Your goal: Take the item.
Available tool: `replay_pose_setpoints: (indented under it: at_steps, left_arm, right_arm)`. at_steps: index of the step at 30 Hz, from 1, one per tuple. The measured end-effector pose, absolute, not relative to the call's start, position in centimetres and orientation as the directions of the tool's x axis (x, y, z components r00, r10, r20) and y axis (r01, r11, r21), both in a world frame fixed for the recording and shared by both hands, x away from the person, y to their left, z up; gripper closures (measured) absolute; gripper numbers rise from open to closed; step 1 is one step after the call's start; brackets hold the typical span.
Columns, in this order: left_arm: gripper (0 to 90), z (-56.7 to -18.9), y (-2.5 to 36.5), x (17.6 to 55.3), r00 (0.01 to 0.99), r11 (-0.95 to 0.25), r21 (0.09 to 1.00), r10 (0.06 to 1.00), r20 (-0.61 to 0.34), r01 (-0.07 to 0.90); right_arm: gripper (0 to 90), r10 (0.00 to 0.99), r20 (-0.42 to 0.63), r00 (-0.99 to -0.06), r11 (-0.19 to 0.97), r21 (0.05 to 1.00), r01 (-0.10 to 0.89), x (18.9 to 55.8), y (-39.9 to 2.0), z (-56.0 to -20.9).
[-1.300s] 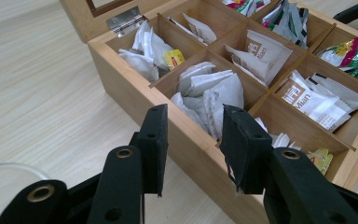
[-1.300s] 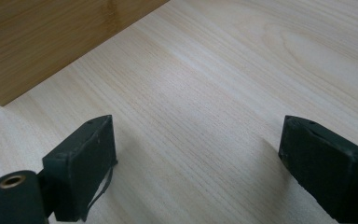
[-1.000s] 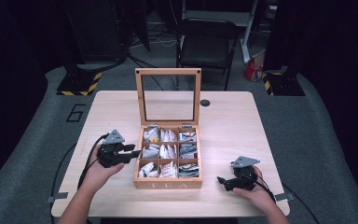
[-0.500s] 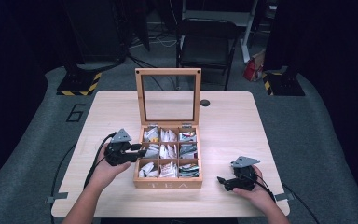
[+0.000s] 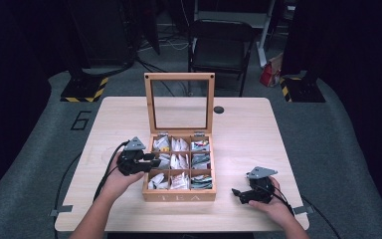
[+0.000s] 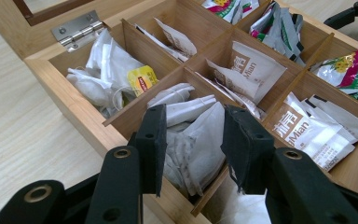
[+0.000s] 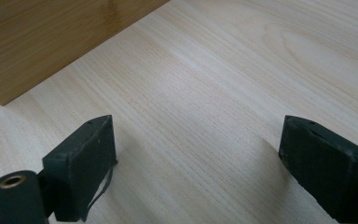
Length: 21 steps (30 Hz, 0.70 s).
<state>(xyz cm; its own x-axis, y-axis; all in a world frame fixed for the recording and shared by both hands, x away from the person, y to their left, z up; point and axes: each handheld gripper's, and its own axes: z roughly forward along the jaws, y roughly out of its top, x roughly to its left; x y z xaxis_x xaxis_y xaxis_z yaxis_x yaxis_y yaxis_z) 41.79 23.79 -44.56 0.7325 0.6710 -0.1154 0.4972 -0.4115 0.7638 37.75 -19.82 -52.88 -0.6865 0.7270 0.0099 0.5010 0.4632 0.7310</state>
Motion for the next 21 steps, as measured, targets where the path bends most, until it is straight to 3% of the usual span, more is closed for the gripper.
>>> replay_pose_setpoints:
  at_steps: [5,15,21]
  left_arm:
    - [65.3,-44.54,23.75,41.72,0.74,-0.423,0.76,0.663,-0.111,0.493]
    - [84.2,-44.2,23.8,41.28,0.752,-0.434,0.764,0.652,-0.099,0.477]
    - [87.7,-43.9,23.66,41.05,0.762,-0.432,0.777,0.641,-0.092,0.457]
  right_arm:
    - [10.2,0.722,0.008,-0.692,0.468,0.73,0.497,37.76,-19.86,-52.88]
    - [10.2,0.727,0.01,-0.687,0.463,0.732,0.5,37.75,-19.82,-52.88]
    - [10.2,0.722,0.006,-0.692,0.47,0.73,0.496,37.77,-19.88,-52.88]
